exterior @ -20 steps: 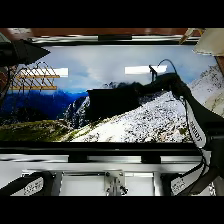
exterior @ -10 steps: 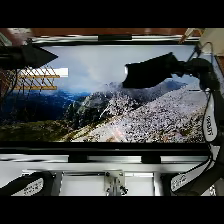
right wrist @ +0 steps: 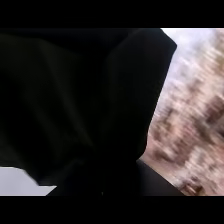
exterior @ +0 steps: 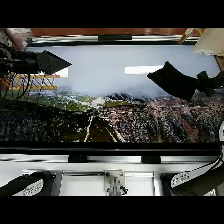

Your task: Fold the shirts.

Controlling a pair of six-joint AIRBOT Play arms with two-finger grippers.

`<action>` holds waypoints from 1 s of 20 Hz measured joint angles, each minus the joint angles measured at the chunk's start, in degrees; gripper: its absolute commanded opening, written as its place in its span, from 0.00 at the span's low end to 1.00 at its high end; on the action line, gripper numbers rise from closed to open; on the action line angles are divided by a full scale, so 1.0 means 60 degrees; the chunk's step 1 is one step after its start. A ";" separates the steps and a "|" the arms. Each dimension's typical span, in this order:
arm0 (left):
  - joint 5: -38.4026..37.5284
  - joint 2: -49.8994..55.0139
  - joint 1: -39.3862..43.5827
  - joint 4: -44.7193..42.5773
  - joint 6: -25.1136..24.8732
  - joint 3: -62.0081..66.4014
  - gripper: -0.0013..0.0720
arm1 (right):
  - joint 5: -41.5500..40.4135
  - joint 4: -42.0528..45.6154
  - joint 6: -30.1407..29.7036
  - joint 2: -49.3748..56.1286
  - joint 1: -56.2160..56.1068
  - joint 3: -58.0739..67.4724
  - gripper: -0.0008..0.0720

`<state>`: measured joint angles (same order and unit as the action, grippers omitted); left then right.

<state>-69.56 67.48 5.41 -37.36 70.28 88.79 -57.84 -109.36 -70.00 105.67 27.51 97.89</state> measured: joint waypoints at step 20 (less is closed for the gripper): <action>-0.0026 -0.0004 0.0047 -0.0018 -0.0463 -0.0007 0.06 | -0.3869 0.1005 0.2368 -0.0040 -0.1745 -0.0885 0.70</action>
<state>-69.71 67.46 5.69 -37.47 67.51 88.75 -81.06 -103.33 -55.79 105.43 17.04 92.58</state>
